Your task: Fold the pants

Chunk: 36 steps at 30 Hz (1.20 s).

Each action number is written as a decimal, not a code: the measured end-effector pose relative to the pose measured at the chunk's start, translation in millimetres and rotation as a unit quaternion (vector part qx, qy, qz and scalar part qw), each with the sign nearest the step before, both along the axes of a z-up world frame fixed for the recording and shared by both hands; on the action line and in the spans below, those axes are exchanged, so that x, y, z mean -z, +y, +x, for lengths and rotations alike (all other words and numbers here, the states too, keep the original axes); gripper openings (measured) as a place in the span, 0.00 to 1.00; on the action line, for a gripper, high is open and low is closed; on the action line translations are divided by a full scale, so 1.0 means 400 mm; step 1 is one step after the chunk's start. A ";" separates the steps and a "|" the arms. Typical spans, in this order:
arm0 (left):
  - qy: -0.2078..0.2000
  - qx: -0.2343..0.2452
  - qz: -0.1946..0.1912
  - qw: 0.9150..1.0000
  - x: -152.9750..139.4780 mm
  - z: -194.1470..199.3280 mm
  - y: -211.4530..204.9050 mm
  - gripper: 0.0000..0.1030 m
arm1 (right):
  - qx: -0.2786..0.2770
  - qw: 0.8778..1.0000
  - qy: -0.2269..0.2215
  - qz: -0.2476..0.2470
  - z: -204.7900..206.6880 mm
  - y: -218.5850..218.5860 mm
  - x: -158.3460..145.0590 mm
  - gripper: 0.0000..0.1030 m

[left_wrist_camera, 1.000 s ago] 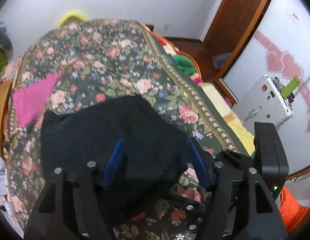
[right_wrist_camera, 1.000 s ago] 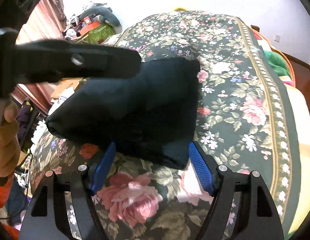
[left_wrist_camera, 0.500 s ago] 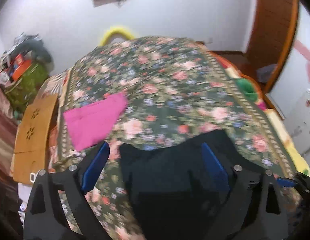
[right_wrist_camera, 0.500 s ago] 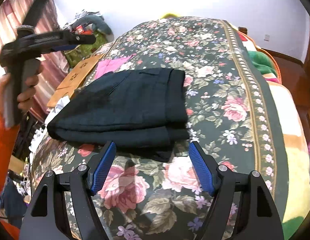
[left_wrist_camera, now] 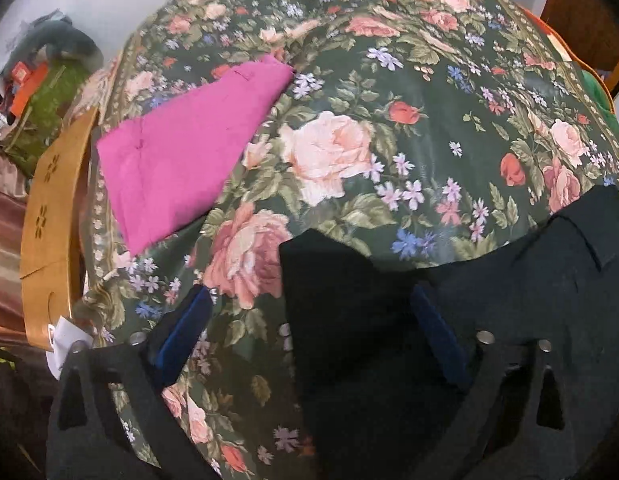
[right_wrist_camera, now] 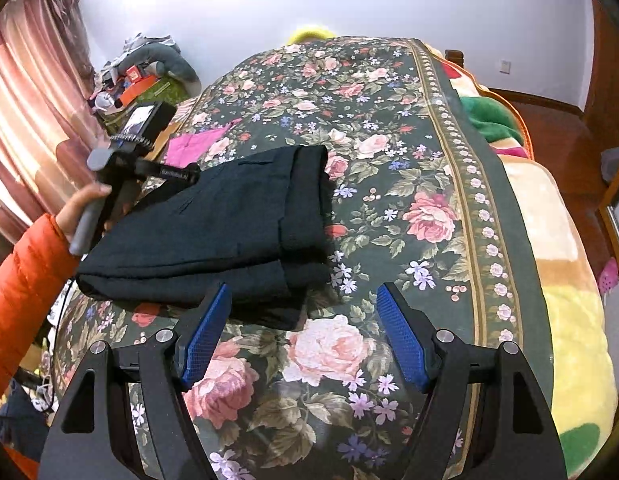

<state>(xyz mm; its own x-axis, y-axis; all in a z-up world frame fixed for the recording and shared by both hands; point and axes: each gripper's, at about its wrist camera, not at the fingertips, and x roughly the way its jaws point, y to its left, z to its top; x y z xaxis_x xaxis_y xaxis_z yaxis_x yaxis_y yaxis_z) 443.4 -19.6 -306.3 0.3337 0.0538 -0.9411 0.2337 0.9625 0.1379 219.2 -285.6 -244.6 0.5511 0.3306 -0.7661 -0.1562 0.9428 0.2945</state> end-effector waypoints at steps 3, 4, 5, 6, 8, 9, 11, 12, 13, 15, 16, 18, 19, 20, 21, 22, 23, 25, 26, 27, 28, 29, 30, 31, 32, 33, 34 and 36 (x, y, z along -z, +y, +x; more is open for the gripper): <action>-0.002 0.024 0.019 1.000 -0.009 -0.034 0.004 1.00 | -0.004 1.000 -0.004 -0.006 -0.001 0.007 -0.008 0.70; -0.005 0.030 0.028 0.999 -0.015 -0.048 0.004 1.00 | -0.006 1.000 -0.007 -0.006 -0.002 0.010 -0.013 0.70; -0.010 0.035 0.040 0.999 -0.020 -0.067 0.003 1.00 | -0.007 1.000 -0.013 -0.004 -0.006 0.013 -0.023 0.70; -0.014 0.039 0.050 0.998 -0.028 -0.089 0.003 1.00 | -0.008 1.000 -0.016 -0.003 -0.007 0.015 -0.027 0.70; -0.022 0.040 0.065 0.997 -0.039 -0.130 0.010 1.00 | -0.008 1.000 -0.028 0.002 -0.015 0.019 -0.043 0.70; -0.025 0.036 0.067 0.997 -0.045 -0.150 0.017 1.00 | -0.009 0.999 -0.032 0.005 -0.019 0.022 -0.050 0.70; -0.029 0.024 0.063 0.997 -0.056 -0.191 0.035 1.00 | -0.012 0.999 -0.041 0.008 -0.029 0.027 -0.066 0.70; -0.031 0.015 0.056 0.998 -0.064 -0.215 0.046 1.00 | -0.014 0.999 -0.044 0.007 -0.034 0.031 -0.071 0.70; -0.031 0.007 0.046 0.998 -0.072 -0.239 0.058 1.00 | -0.016 0.999 -0.046 0.005 -0.035 0.033 -0.074 0.70; -0.030 -0.002 0.030 0.999 -0.084 -0.275 0.071 1.00 | -0.020 0.998 -0.051 -0.001 -0.043 0.041 -0.081 0.70; -0.030 -0.008 0.019 0.999 -0.092 -0.300 0.080 1.00 | -0.021 0.998 -0.052 -0.003 -0.044 0.045 -0.083 0.70; -0.030 -0.018 0.002 0.999 -0.102 -0.337 0.087 1.00 | -0.023 0.998 -0.052 -0.004 -0.048 0.052 -0.082 0.70; -0.030 -0.021 -0.006 0.999 -0.104 -0.353 0.089 1.00 | -0.025 0.998 -0.051 -0.003 -0.050 0.055 -0.079 0.70; -0.031 -0.025 -0.015 0.999 -0.110 -0.376 0.088 1.00 | -0.027 0.998 -0.050 -0.002 -0.052 0.058 -0.076 0.70; -0.033 -0.027 -0.020 0.999 -0.114 -0.388 0.088 1.00 | -0.028 0.998 -0.048 -0.002 -0.052 0.062 -0.072 0.70; -0.036 -0.028 -0.029 0.999 -0.122 -0.409 0.086 1.00 | -0.029 0.998 -0.047 -0.004 -0.051 0.064 -0.068 0.70; -0.037 -0.028 -0.034 0.998 -0.125 -0.419 0.084 1.00 | -0.030 0.998 -0.046 -0.004 -0.049 0.067 -0.063 0.70; -0.042 -0.030 -0.049 0.997 -0.136 -0.443 0.081 1.00 | -0.033 0.998 -0.045 -0.002 -0.045 0.071 -0.053 0.70; -0.046 -0.030 -0.055 0.997 -0.143 -0.454 0.081 0.99 | -0.032 0.999 -0.043 -0.002 -0.044 0.072 -0.048 0.70; -0.057 -0.037 -0.059 0.996 -0.157 -0.465 0.082 0.96 | -0.031 0.999 -0.042 -0.003 -0.043 0.075 -0.043 0.70; -0.068 -0.041 -0.065 0.995 -0.170 -0.476 0.083 0.89 | -0.030 0.999 -0.038 -0.003 -0.037 0.077 -0.033 0.70; -0.080 -0.041 -0.075 0.993 -0.190 -0.490 0.082 0.83 | -0.029 0.999 -0.035 -0.003 -0.036 0.078 -0.027 0.69; -0.090 -0.040 -0.080 0.992 -0.204 -0.501 0.079 0.81 | -0.027 0.999 -0.031 0.001 -0.033 0.078 -0.019 0.67; -0.101 -0.037 -0.085 0.991 -0.221 -0.513 0.074 0.75 | -0.027 0.999 -0.027 0.006 -0.032 0.077 -0.013 0.60; -0.108 -0.034 -0.089 0.990 -0.231 -0.518 0.073 0.68 | -0.027 0.999 -0.021 0.014 -0.029 0.077 -0.006 0.56; -0.112 -0.030 -0.095 0.989 -0.239 -0.523 0.068 0.65 | -0.027 0.999 -0.017 0.026 -0.027 0.074 0.001 0.54; -0.112 -0.024 -0.103 0.988 -0.242 -0.528 0.061 0.58 | -0.027 0.999 -0.015 0.032 -0.026 0.073 0.003 0.50; -0.104 -0.014 -0.109 0.989 -0.233 -0.529 0.053 0.47 | -0.031 0.998 -0.012 0.046 -0.024 0.074 0.010 0.42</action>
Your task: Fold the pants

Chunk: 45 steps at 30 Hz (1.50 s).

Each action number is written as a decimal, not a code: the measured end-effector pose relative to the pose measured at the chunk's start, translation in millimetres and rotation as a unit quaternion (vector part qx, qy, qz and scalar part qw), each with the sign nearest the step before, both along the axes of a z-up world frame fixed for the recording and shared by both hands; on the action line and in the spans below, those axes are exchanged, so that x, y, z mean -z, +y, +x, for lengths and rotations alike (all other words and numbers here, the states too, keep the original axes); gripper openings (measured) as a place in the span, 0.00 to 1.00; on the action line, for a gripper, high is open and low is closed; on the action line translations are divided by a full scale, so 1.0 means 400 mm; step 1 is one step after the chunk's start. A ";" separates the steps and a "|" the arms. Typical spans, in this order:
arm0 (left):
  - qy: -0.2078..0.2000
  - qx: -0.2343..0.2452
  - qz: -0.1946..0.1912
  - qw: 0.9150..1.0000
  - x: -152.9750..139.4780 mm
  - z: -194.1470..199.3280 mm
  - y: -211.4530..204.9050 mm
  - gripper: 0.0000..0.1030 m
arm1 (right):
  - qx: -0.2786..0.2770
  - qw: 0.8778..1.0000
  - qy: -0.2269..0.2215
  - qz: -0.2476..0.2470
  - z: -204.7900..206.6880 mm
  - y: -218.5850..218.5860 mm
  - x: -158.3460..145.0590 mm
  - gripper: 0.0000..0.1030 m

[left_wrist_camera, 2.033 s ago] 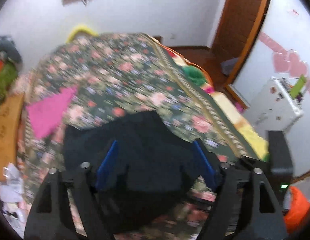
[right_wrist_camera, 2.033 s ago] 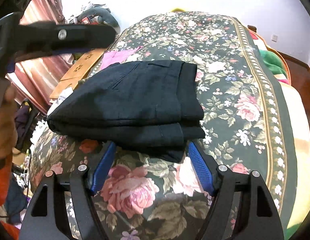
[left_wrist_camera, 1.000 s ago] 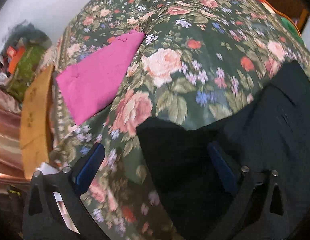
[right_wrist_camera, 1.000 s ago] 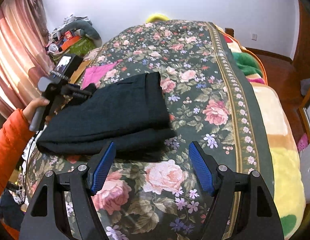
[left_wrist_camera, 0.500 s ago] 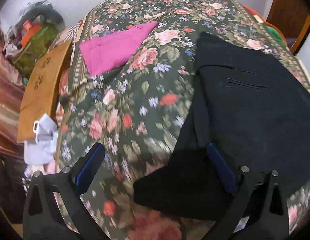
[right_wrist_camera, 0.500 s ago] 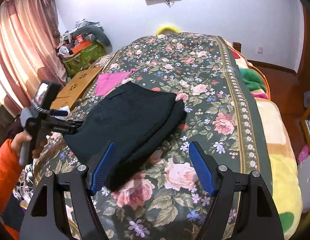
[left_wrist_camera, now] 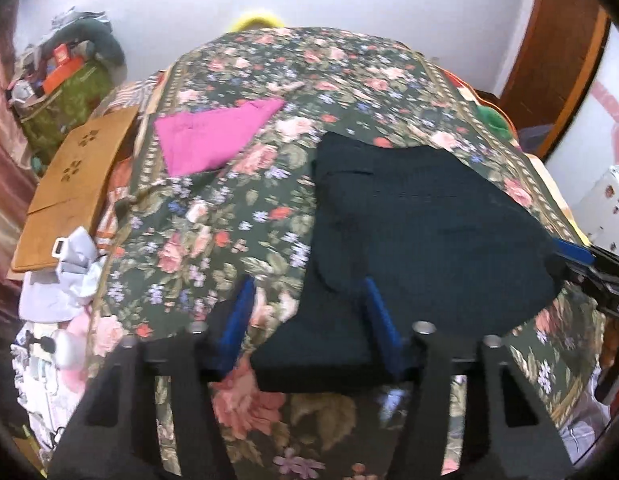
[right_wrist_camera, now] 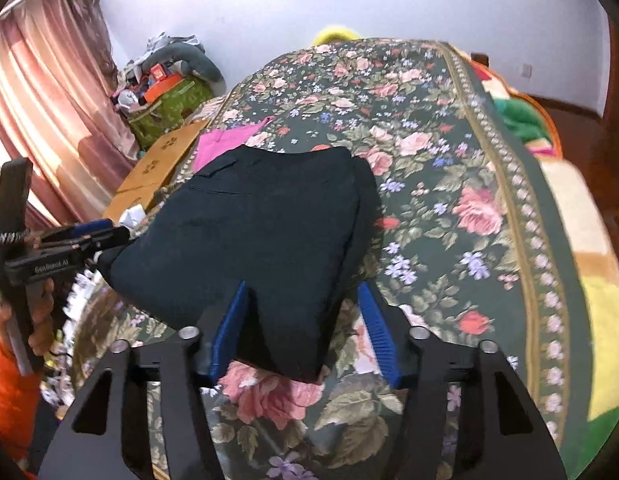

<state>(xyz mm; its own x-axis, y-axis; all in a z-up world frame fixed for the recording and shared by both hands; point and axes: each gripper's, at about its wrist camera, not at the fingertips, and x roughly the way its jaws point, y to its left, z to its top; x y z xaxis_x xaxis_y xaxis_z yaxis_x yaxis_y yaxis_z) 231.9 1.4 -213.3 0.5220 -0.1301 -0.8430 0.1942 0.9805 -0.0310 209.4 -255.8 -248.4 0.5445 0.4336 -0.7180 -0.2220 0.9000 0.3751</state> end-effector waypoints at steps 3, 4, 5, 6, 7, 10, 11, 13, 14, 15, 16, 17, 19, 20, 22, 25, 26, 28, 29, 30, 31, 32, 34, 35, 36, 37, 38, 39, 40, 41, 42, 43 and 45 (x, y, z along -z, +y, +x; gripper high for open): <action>0.026 -0.001 0.002 1.000 0.050 0.003 0.003 0.39 | -0.010 1.000 0.002 -0.014 -0.004 0.013 0.012 0.36; 0.026 -0.002 -0.005 1.000 0.059 0.000 0.009 0.39 | -0.014 1.000 0.000 -0.020 -0.007 0.015 0.014 0.34; 0.022 -0.002 -0.012 1.000 0.063 -0.007 0.018 0.39 | -0.020 0.999 -0.003 -0.031 -0.011 0.020 0.016 0.31; 0.020 -0.003 -0.014 1.000 0.062 -0.010 0.023 0.39 | -0.023 0.999 -0.006 -0.037 -0.014 0.020 0.016 0.30; 0.019 -0.006 -0.015 1.000 0.060 -0.016 0.027 0.39 | -0.025 0.999 -0.007 -0.044 -0.016 0.019 0.017 0.25; 0.018 -0.011 -0.019 1.000 0.058 -0.028 0.036 0.40 | -0.028 0.999 -0.005 -0.044 -0.017 0.008 0.017 0.21; 0.018 -0.013 -0.019 1.000 0.057 -0.031 0.039 0.40 | -0.028 0.999 -0.005 -0.044 -0.019 0.005 0.016 0.20; 0.016 -0.017 -0.019 1.000 0.050 -0.039 0.046 0.40 | -0.028 0.999 -0.007 -0.046 -0.026 0.002 0.014 0.19; 0.014 -0.022 -0.018 0.999 0.044 -0.045 0.053 0.40 | -0.028 0.998 -0.008 -0.048 -0.028 0.001 0.013 0.18; 0.010 -0.031 -0.008 0.999 0.040 -0.049 0.061 0.39 | -0.028 0.998 -0.009 -0.050 -0.031 0.001 0.013 0.17; 0.006 -0.045 0.014 0.999 0.039 -0.052 0.071 0.36 | -0.028 0.998 -0.009 -0.051 -0.034 0.000 0.014 0.16; 0.006 -0.054 0.025 0.998 0.043 -0.055 0.086 0.36 | -0.027 0.998 -0.009 -0.050 -0.036 -0.004 0.015 0.16; 0.023 -0.066 0.016 0.997 0.056 -0.052 0.122 0.32 | -0.026 0.999 -0.006 -0.048 -0.039 -0.008 0.015 0.15; 0.027 -0.071 0.022 0.997 0.059 -0.048 0.131 0.32 | -0.026 0.999 -0.005 -0.047 -0.041 -0.011 0.013 0.15; 0.022 -0.076 0.032 0.996 0.053 -0.047 0.146 0.32 | -0.025 0.999 -0.004 -0.047 -0.041 -0.014 0.006 0.15; 0.003 -0.071 0.019 0.997 0.012 -0.030 0.158 0.32 | -0.019 0.999 -0.002 -0.040 -0.034 -0.031 -0.016 0.15; -0.002 -0.068 0.020 0.997 0.001 -0.023 0.154 0.32 | -0.014 0.999 -0.004 -0.038 -0.027 -0.040 -0.027 0.15; -0.016 -0.057 0.020 0.998 -0.030 0.010 0.136 0.37 | -0.005 0.999 -0.010 -0.033 -0.011 -0.054 -0.043 0.15; -0.021 -0.051 0.018 0.998 -0.040 0.025 0.125 0.42 | -0.001 0.999 -0.011 -0.032 0.003 -0.060 -0.051 0.17; -0.026 -0.044 0.015 0.999 -0.050 0.043 0.111 0.45 | 0.002 0.999 -0.013 -0.033 0.020 -0.065 -0.059 0.18; -0.031 -0.037 0.012 0.999 -0.060 0.056 0.099 0.51 | 0.003 0.999 -0.016 -0.034 0.029 -0.067 -0.063 0.22; -0.038 -0.025 0.010 0.999 -0.071 0.078 0.078 0.56 | 0.004 0.999 -0.021 -0.038 0.047 -0.068 -0.070 0.27; -0.046 -0.006 0.011 0.999 -0.087 0.111 0.042 0.60 | -0.001 0.999 -0.029 -0.045 0.078 -0.063 -0.077 0.34; -0.051 0.007 0.015 0.999 -0.091 0.134 0.018 0.62 | -0.004 0.998 -0.034 -0.048 0.099 -0.058 -0.080 0.35; -0.052 0.016 0.018 0.998 -0.092 0.154 0.000 0.63 | -0.008 0.998 -0.037 -0.052 0.122 -0.052 -0.080 0.36; -0.051 0.025 0.021 0.998 -0.090 0.176 -0.020 0.65 | -0.011 0.998 -0.037 -0.054 0.141 -0.047 -0.080 0.36; -0.049 0.030 0.023 0.998 -0.088 0.190 -0.031 0.67 | -0.014 0.998 -0.037 -0.055 0.158 -0.044 -0.077 0.36; -0.044 0.037 0.024 0.998 -0.081 0.212 -0.046 0.67 | -0.017 0.998 -0.034 -0.053 0.185 -0.038 -0.070 0.36; -0.038 0.042 0.024 0.998 -0.073 0.232 -0.059 0.67 | -0.019 0.998 -0.030 -0.052 0.200 -0.037 -0.065 0.36; -0.030 0.046 0.023 0.998 -0.063 0.256 -0.071 0.67 | -0.022 0.998 -0.023 -0.049 0.226 -0.031 -0.053 0.36; -0.020 0.048 0.019 0.998 -0.051 0.275 -0.080 0.67 | -0.024 0.998 -0.013 -0.048 0.251 -0.025 -0.039 0.36; -0.009 0.049 0.014 0.999 -0.037 0.297 -0.086 0.67 | -0.029 0.998 -0.006 -0.046 0.273 -0.021 -0.027 0.36; 0.013 0.048 -0.004 0.999 -0.008 0.334 -0.093 0.67 | -0.040 0.998 0.008 -0.046 0.312 -0.009 -0.003 0.36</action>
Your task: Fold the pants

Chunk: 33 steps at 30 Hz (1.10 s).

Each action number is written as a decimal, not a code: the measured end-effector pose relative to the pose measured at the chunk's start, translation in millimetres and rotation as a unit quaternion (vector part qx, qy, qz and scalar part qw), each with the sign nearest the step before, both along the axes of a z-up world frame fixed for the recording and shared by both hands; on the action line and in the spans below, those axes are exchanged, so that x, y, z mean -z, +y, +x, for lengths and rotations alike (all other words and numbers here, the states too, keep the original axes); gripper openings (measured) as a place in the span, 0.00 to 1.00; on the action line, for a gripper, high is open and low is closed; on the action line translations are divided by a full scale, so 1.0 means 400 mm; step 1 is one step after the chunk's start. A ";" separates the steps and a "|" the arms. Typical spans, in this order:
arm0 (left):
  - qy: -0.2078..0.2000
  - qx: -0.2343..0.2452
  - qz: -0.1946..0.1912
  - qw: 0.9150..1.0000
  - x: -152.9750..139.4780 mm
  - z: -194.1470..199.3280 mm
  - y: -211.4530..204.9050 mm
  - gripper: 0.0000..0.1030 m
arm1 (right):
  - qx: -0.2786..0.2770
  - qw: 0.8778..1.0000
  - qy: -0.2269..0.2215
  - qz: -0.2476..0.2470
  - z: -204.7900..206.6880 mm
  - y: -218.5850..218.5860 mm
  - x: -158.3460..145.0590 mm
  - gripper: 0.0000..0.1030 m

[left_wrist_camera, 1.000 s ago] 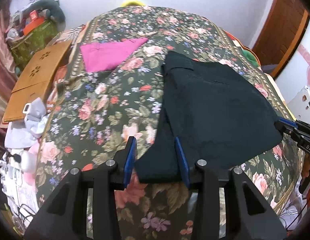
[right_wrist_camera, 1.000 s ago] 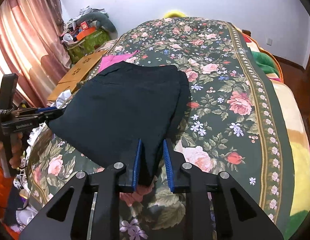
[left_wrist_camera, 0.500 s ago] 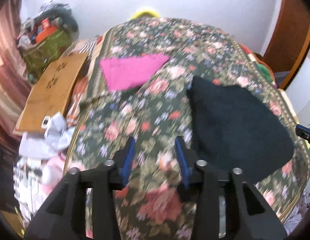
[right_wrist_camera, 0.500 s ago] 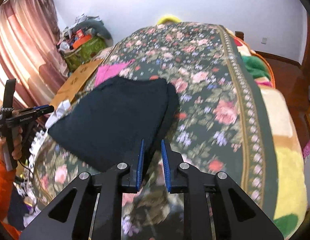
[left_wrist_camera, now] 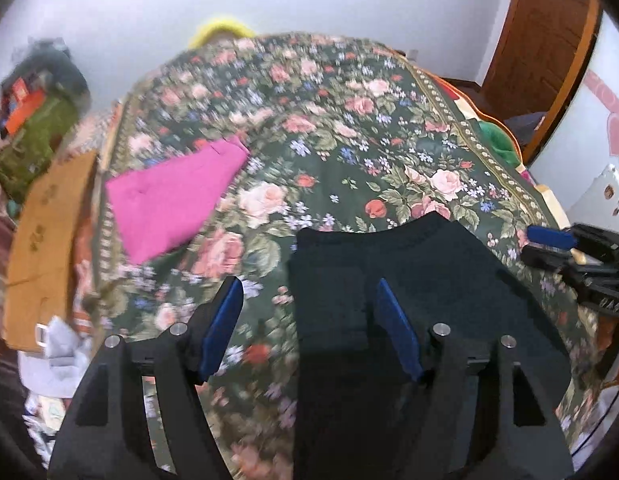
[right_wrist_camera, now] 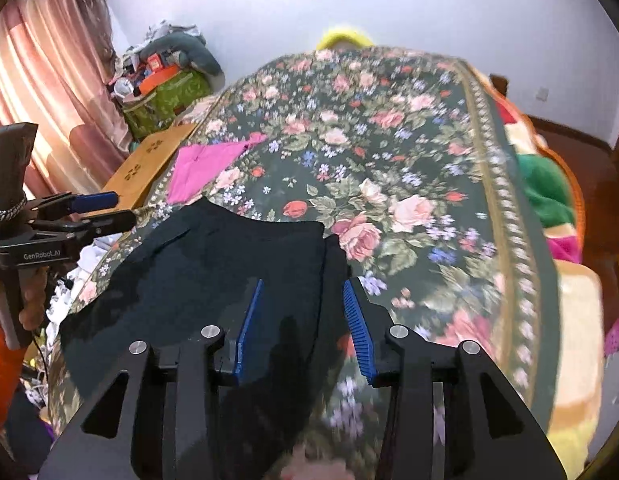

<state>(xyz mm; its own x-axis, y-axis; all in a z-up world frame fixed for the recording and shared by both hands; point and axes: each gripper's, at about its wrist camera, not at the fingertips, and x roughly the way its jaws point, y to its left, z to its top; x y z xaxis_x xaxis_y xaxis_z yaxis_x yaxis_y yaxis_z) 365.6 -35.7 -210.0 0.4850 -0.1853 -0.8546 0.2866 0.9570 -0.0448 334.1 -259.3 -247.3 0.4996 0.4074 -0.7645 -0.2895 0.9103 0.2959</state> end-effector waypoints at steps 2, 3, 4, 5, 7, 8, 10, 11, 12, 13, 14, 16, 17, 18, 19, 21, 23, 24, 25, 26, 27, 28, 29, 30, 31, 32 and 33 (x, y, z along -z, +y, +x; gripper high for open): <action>0.025 0.000 -0.013 1.000 0.032 0.038 -0.004 0.67 | -0.008 1.000 0.013 -0.003 0.032 0.009 0.022 0.36; 0.035 0.001 -0.015 0.999 0.047 0.055 -0.006 0.67 | -0.011 1.000 0.021 -0.007 0.049 0.016 0.037 0.36; 0.043 0.003 -0.015 0.999 0.062 0.068 -0.009 0.67 | -0.013 1.000 0.025 -0.008 0.059 0.020 0.044 0.36; 0.048 0.006 -0.013 0.999 0.071 0.076 -0.013 0.67 | -0.020 0.999 0.032 -0.009 0.073 0.027 0.056 0.36; 0.063 0.018 0.002 0.998 0.105 0.095 -0.026 0.67 | -0.028 0.999 0.044 -0.011 0.093 0.038 0.078 0.32; 0.066 0.023 0.008 0.998 0.118 0.100 -0.030 0.65 | -0.033 0.998 0.049 -0.012 0.100 0.041 0.089 0.28; 0.071 0.028 0.012 0.997 0.136 0.102 -0.034 0.61 | -0.040 0.998 0.053 -0.017 0.109 0.044 0.104 0.19; 0.072 0.031 0.013 0.997 0.145 0.101 -0.035 0.58 | -0.046 0.997 0.053 -0.024 0.111 0.050 0.111 0.18; 0.071 0.031 0.015 0.997 0.150 0.099 -0.037 0.57 | -0.050 0.997 0.050 -0.029 0.110 0.052 0.115 0.17; 0.067 0.027 0.022 0.997 0.151 0.095 -0.038 0.57 | -0.057 0.997 0.043 -0.040 0.105 0.059 0.120 0.16; 0.062 0.026 0.029 0.997 0.151 0.093 -0.040 0.57 | -0.064 0.996 0.037 -0.052 0.100 0.066 0.123 0.15; 0.046 0.023 0.046 0.998 0.152 0.083 -0.050 0.58 | -0.072 0.994 0.024 -0.076 0.092 0.081 0.127 0.14; 0.044 0.021 0.048 0.998 0.155 0.082 -0.050 0.58 | -0.074 0.994 0.020 -0.084 0.093 0.084 0.128 0.14; 0.044 0.015 0.046 0.998 0.158 0.082 -0.047 0.58 | -0.074 0.993 0.017 -0.090 0.090 0.087 0.128 0.13; 0.046 0.010 0.042 0.998 0.161 0.083 -0.042 0.58 | -0.074 0.993 0.018 -0.091 0.092 0.086 0.128 0.13; 0.053 0.003 0.026 0.998 0.164 0.088 -0.029 0.59 | -0.070 0.994 0.022 -0.087 0.099 0.084 0.130 0.13; 0.055 0.006 0.018 0.998 0.160 0.091 -0.026 0.59 | -0.060 0.995 0.030 -0.079 0.103 0.079 0.125 0.14; 0.052 0.010 0.019 0.998 0.153 0.089 -0.027 0.59 | -0.058 0.995 0.030 -0.080 0.103 0.078 0.117 0.14; 0.050 0.011 0.021 0.998 0.147 0.087 -0.029 0.59 | -0.056 0.995 0.029 -0.081 0.101 0.079 0.111 0.14; 0.042 0.015 0.030 0.999 0.131 0.080 -0.034 0.59 | -0.052 0.995 0.027 -0.081 0.097 0.076 0.097 0.14; 0.035 0.018 0.038 0.998 0.117 0.073 -0.038 0.59 | -0.047 0.995 0.022 -0.084 0.091 0.072 0.080 0.14; 0.026 0.020 0.047 0.998 0.104 0.065 -0.041 0.59 | -0.043 0.995 0.016 -0.085 0.085 0.069 0.068 0.14; 0.012 0.022 0.054 0.998 0.083 0.054 -0.042 0.59 | -0.038 0.996 0.005 -0.085 0.075 0.062 0.047 0.14; 0.002 0.024 0.055 0.998 0.063 0.045 -0.039 0.59 | -0.035 0.996 -0.003 -0.085 0.066 0.058 0.030 0.14; -0.004 0.025 0.052 0.998 0.047 0.037 -0.037 0.59 | -0.035 0.996 -0.008 -0.083 0.058 0.055 0.017 0.14; -0.009 0.026 0.044 0.999 0.024 0.026 -0.032 0.59 | -0.034 0.996 -0.015 -0.079 0.044 0.050 -0.001 0.15; -0.013 0.025 0.038 0.999 0.010 0.018 -0.028 0.59 | -0.033 0.996 -0.020 -0.076 0.033 0.047 -0.014 0.15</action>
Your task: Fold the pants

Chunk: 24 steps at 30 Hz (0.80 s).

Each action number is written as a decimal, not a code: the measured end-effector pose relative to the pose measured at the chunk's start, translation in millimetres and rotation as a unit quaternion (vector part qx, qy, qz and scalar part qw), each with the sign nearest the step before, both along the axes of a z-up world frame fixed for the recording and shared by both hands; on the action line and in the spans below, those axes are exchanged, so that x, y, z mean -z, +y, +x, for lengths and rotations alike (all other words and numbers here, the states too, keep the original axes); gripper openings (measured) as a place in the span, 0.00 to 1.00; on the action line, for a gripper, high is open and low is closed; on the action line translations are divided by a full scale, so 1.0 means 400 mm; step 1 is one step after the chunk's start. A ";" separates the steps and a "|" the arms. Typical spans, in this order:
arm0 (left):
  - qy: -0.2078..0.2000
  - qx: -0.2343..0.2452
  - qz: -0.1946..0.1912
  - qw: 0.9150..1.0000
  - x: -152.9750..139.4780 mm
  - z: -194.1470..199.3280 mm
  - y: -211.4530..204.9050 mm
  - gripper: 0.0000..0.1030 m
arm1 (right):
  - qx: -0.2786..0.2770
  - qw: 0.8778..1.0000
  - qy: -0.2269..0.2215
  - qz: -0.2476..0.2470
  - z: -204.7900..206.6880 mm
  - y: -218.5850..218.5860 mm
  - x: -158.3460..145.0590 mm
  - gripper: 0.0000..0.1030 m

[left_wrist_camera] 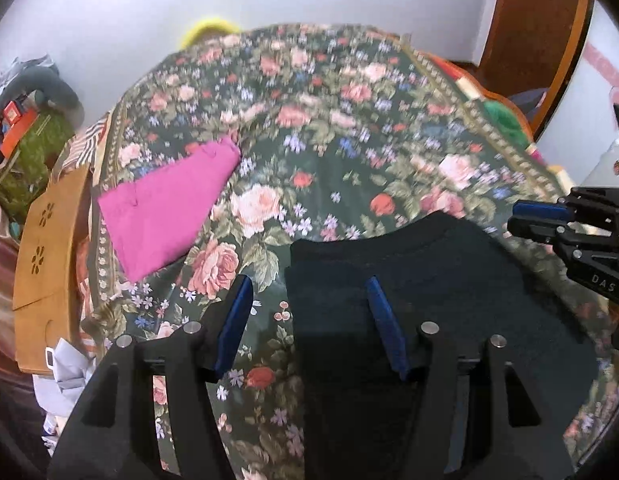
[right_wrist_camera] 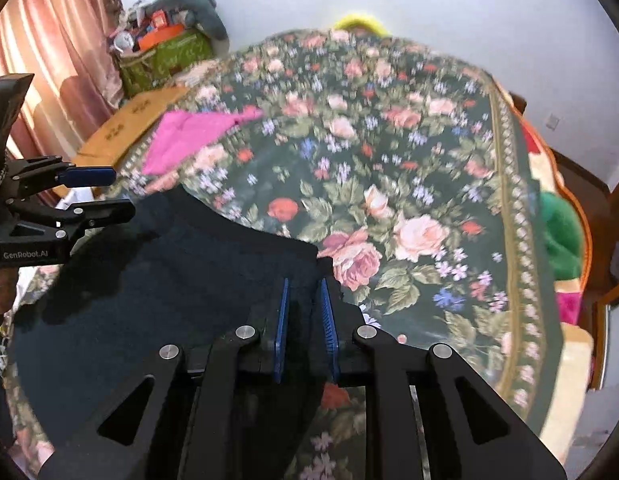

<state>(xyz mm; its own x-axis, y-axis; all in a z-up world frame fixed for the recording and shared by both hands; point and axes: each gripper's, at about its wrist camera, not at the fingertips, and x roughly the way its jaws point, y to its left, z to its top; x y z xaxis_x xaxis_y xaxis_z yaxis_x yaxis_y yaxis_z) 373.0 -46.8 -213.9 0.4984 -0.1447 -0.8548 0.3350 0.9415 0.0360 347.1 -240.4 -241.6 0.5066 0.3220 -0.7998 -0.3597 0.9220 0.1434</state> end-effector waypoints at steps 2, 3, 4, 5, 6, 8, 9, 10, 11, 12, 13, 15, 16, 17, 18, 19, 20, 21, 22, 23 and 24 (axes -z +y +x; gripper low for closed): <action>-0.007 -0.003 -0.013 1.000 -0.031 -0.020 0.009 0.60 | 0.000 1.000 -0.011 0.007 -0.026 -0.004 -0.026 0.21; -0.008 -0.003 -0.017 1.000 -0.038 -0.026 0.010 0.61 | 0.000 1.000 -0.016 0.007 -0.039 -0.005 -0.036 0.24; -0.009 -0.005 -0.024 1.000 -0.049 -0.039 0.014 0.64 | -0.001 1.000 -0.023 0.006 -0.052 -0.006 -0.046 0.31; -0.010 -0.006 -0.027 1.000 -0.055 -0.049 0.017 0.67 | -0.002 1.000 -0.028 0.005 -0.060 -0.004 -0.052 0.39; -0.011 -0.006 -0.029 1.000 -0.057 -0.055 0.016 0.70 | -0.003 0.999 -0.037 0.003 -0.076 -0.005 -0.062 0.41; -0.005 -0.007 -0.036 0.999 -0.056 -0.076 0.020 0.77 | -0.003 0.999 -0.043 0.002 -0.098 -0.007 -0.070 0.55; -0.001 -0.008 -0.040 0.999 -0.051 -0.083 0.021 0.81 | 0.000 0.999 -0.045 0.005 -0.110 -0.011 -0.071 0.59; 0.008 -0.010 -0.045 0.999 -0.040 -0.090 0.024 0.82 | 0.003 0.999 -0.046 0.009 -0.117 -0.012 -0.069 0.70; 0.015 -0.012 -0.047 0.999 -0.031 -0.095 0.026 0.84 | 0.011 0.999 -0.045 0.017 -0.127 -0.020 -0.064 0.81; 0.028 -0.014 -0.051 0.998 -0.015 -0.098 0.026 0.85 | 0.018 0.999 -0.040 0.024 -0.131 -0.024 -0.055 0.85; 0.050 -0.016 -0.052 0.997 0.012 -0.099 0.025 0.85 | 0.023 0.999 -0.034 0.028 -0.133 -0.025 -0.047 0.87; 0.076 -0.020 -0.046 0.996 0.050 -0.095 0.023 0.85 | 0.025 0.999 -0.001 0.040 -0.129 -0.027 -0.010 0.87; 0.086 -0.023 -0.043 0.995 0.066 -0.094 0.021 0.85 | 0.026 0.999 0.010 0.041 -0.127 -0.027 0.000 0.87; 0.097 -0.024 -0.045 0.994 0.084 -0.092 0.021 0.85 | 0.027 0.998 0.027 0.043 -0.122 -0.027 0.024 0.87; 0.107 -0.026 -0.053 0.993 0.096 -0.091 0.024 0.85 | 0.027 0.998 0.035 0.044 -0.119 -0.026 0.035 0.87; 0.117 -0.028 -0.064 0.991 0.104 -0.088 0.026 0.86 | 0.025 0.997 0.049 0.047 -0.115 -0.024 0.052 0.87; 0.129 -0.031 -0.079 0.988 0.112 -0.082 0.031 0.86 | 0.022 0.997 0.061 0.052 -0.112 -0.023 0.066 0.87; 0.143 -0.033 -0.093 0.985 0.120 -0.075 0.034 0.87 | 0.017 0.995 0.075 0.062 -0.107 -0.022 0.081 0.87; 0.155 -0.033 -0.106 0.982 0.128 -0.068 0.036 0.87 | 0.014 0.994 0.082 0.071 -0.107 -0.024 0.090 0.87; 0.172 -0.035 -0.121 0.977 0.138 -0.061 0.038 0.87 | 0.009 0.991 0.099 0.089 -0.097 -0.023 0.105 0.87; 0.187 -0.038 -0.136 0.972 0.150 -0.053 0.042 0.87 | 0.007 0.988 0.113 0.102 -0.089 -0.023 0.117 0.86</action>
